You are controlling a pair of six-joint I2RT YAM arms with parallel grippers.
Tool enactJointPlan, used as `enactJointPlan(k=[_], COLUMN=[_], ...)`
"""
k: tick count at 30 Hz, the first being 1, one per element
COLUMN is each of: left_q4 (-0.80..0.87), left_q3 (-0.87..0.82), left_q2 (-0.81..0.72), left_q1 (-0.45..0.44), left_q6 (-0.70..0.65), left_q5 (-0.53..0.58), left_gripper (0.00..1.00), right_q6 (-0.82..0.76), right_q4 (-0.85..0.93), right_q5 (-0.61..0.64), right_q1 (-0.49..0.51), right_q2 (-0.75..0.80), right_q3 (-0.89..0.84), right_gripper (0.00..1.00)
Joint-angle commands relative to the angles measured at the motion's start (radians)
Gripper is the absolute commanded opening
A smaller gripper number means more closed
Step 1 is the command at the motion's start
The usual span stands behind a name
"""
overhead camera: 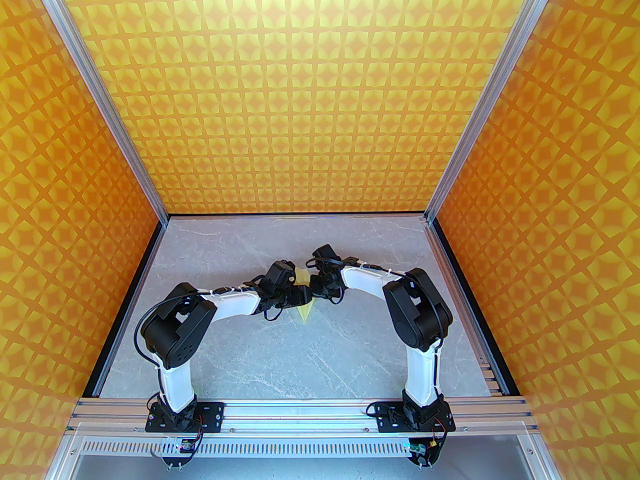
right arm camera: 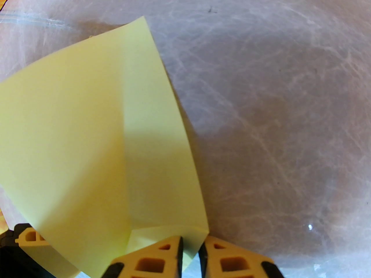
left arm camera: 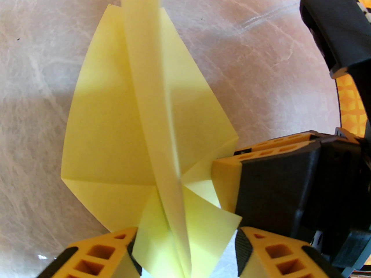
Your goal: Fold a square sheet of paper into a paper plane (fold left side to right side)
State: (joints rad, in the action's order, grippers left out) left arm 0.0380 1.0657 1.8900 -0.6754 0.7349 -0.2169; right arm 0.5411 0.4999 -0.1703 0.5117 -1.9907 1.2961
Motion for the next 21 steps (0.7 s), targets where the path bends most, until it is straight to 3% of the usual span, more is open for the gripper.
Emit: enactJointPlan(k=[1, 4, 7, 8, 15, 21], left_q4=[0.051, 0.059, 0.081, 0.087, 0.094, 0.105], left_q3=[0.047, 0.048, 0.058, 0.062, 0.068, 0.082], left_q2=[0.041, 0.048, 0.059, 0.062, 0.06, 0.063], left_q1=[-0.055, -0.059, -0.059, -0.058, -0.059, -0.065], left_q6=[-0.056, -0.056, -0.058, -0.059, -0.059, -0.069], left_q5=[-0.007, 0.005, 0.02, 0.023, 0.034, 0.039], left_gripper=[0.62, 0.61, 0.46, 0.45, 0.46, 0.52], right_q6=[0.028, 0.03, 0.031, 0.033, 0.043, 0.067], right_q4=[-0.01, -0.012, -0.015, -0.015, -0.046, -0.066], right_q5=[-0.01, -0.012, -0.011, -0.008, -0.009, -0.012], right_q1=[0.001, 0.001, 0.001, 0.001, -0.023, -0.061], right_q2=[0.018, 0.019, 0.022, 0.025, 0.084, 0.15], right_q3=[-0.017, -0.022, -0.025, -0.027, -0.061, -0.11], right_gripper=[0.19, 0.18, 0.18, 0.18, 0.2, 0.34])
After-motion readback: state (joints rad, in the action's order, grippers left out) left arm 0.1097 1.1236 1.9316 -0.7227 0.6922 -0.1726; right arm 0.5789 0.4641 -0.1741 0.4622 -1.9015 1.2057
